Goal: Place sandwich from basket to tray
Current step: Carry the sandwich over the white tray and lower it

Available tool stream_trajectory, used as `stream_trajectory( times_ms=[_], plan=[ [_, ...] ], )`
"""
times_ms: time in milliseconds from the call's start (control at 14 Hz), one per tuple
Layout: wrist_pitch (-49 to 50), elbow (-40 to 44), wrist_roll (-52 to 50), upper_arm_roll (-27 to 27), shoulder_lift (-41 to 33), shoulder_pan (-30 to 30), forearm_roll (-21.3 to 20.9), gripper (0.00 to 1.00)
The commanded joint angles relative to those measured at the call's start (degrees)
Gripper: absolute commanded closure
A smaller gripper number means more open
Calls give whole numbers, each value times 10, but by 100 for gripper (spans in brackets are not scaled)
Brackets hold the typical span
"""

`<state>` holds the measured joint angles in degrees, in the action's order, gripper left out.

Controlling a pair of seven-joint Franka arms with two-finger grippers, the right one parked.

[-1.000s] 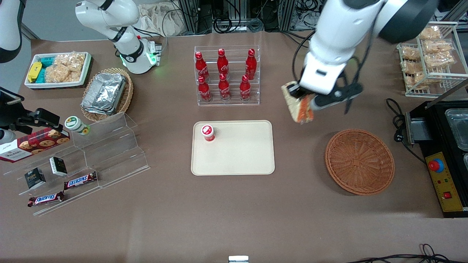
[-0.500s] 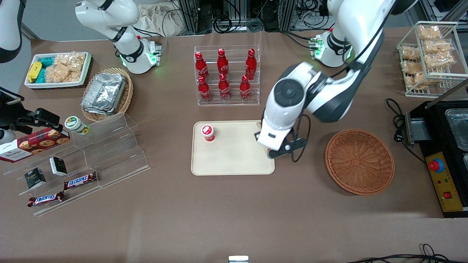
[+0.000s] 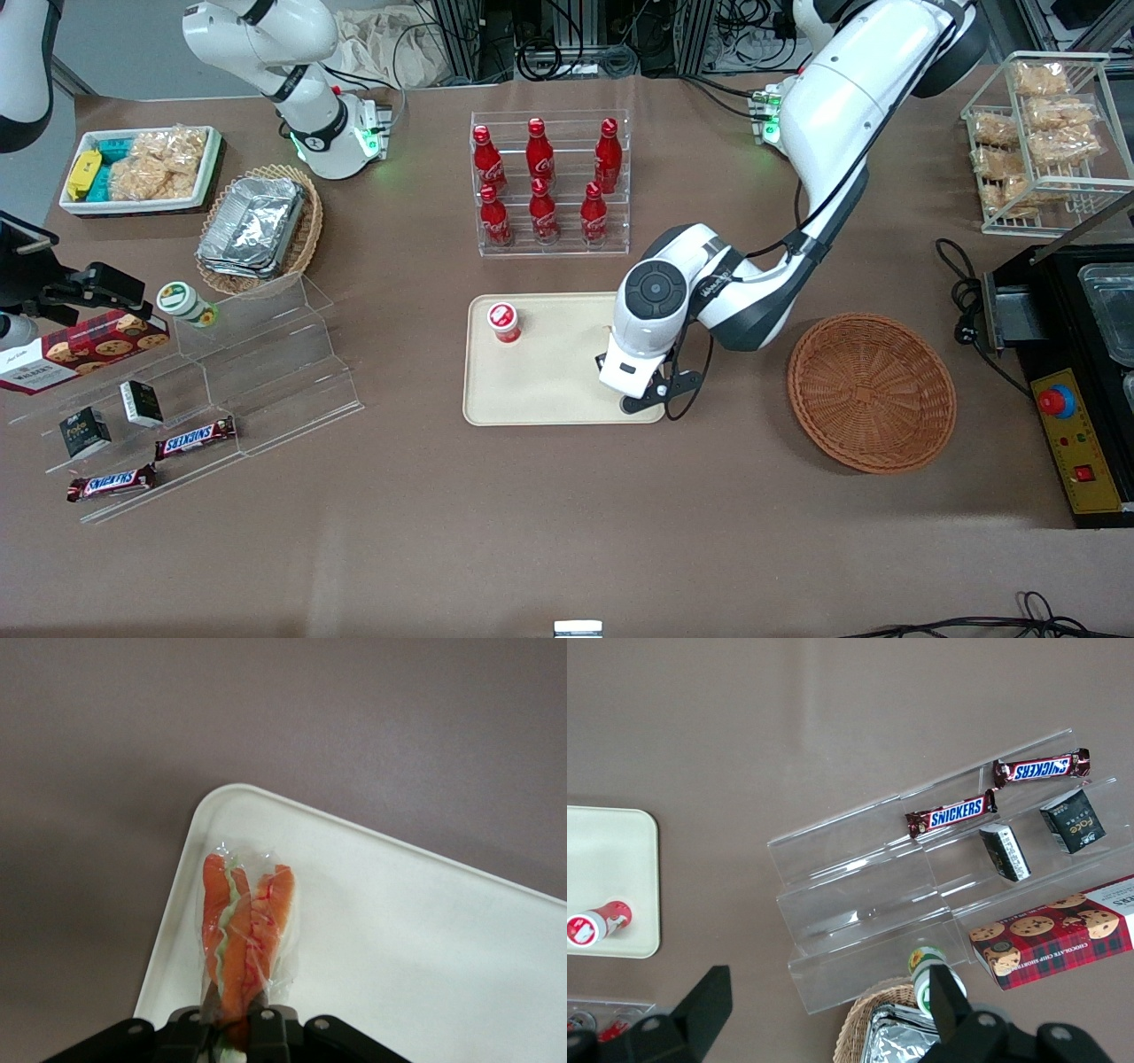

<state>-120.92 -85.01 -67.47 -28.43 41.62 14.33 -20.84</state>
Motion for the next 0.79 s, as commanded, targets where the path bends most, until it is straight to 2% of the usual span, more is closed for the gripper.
stream_trajectory(
  times_ms=[0,71,143,214,286,500,714],
  plan=[
    [-17,17,-25,0,21,10,-25,63],
    [-17,17,-27,0,21,10,-26,47],
    [-16,18,-27,0,20,9,-25,34],
    [-14,19,-27,0,15,6,-25,13],
    [-11,20,-28,0,5,3,-25,0],
    [1,19,-85,0,-58,-17,-19,0],
    [67,20,-120,0,-131,-29,-18,0]
  ],
)
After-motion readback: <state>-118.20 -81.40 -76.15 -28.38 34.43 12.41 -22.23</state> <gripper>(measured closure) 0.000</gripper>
